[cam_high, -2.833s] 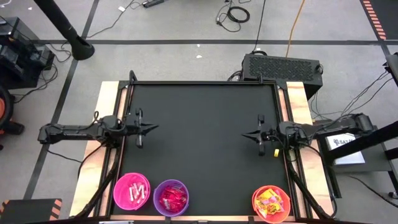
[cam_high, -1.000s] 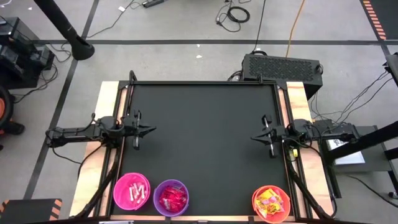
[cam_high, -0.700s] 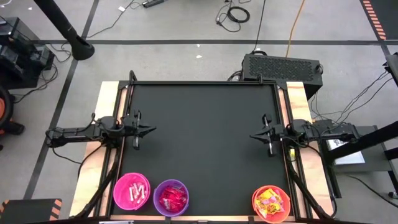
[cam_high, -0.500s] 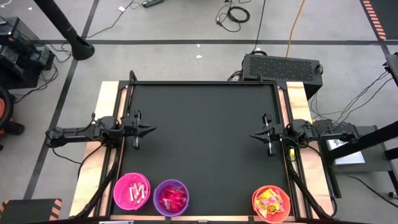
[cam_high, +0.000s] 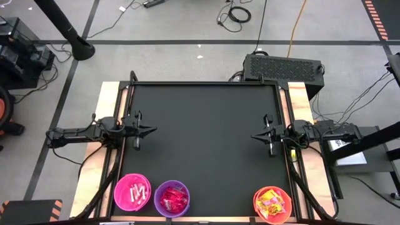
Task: Sort candy by brand, put in halloween buckets
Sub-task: Return to Home Position
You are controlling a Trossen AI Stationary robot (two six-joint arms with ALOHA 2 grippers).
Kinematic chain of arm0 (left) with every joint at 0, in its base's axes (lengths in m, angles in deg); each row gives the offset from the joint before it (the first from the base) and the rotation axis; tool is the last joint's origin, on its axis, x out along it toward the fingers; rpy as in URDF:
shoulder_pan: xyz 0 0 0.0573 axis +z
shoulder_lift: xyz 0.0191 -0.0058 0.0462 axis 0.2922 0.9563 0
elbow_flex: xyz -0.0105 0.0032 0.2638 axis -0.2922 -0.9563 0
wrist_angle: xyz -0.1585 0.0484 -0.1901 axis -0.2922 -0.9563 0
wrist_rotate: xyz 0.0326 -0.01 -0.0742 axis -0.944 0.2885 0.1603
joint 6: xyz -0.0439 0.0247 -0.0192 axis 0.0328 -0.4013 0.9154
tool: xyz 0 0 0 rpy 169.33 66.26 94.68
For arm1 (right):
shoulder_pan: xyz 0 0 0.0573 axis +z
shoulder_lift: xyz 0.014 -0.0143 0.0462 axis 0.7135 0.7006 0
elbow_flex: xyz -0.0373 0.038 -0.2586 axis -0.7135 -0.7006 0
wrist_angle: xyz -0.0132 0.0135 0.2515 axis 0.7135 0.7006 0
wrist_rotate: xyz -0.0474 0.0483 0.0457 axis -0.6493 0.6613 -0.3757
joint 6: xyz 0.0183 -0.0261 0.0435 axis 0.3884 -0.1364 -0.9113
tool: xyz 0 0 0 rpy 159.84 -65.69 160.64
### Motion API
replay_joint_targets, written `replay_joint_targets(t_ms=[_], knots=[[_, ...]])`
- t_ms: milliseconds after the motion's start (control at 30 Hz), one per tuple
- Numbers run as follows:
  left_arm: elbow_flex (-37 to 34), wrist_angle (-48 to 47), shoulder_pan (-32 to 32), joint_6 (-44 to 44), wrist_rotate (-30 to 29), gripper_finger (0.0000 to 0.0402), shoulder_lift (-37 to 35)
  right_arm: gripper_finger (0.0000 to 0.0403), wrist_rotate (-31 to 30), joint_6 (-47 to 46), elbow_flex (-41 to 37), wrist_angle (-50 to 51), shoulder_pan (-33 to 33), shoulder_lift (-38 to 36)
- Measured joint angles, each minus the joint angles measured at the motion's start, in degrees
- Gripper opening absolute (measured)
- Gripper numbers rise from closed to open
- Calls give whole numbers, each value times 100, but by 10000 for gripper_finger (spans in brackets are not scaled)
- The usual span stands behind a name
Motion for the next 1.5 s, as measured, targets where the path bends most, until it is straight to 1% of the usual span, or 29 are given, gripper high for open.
replay_joint_targets(t_ms=[267,400,467,700,833,933,1167,1267,1400,1500], knots=[[-1,-6,-1,-52,56,13,0,0,2,-1,0,2,0,0],[0,46,-2,28,572,13,2,0,2,-2,0,2,1,0],[0,113,-2,28,630,13,2,0,2,-4,0,2,0,0],[0,137,-2,28,622,13,2,0,2,-4,0,-6,2,0],[0,36,-16,47,523,13,11,0,1,-4,0,-9,1,0],[0,38,-137,19,523,5,83,0,2,-4,0,-14,2,1],[0,52,-562,-162,586,2,74,0,0,-4,0,-17,2,2],[0,34,-599,-164,458,2,74,0,0,-4,0,-17,2,2],[0,12,-599,-115,105,1,74,0,0,-4,0,-20,1,1],[0,10,-599,-118,31,1,76,0,0,-4,0,-21,2,2]])
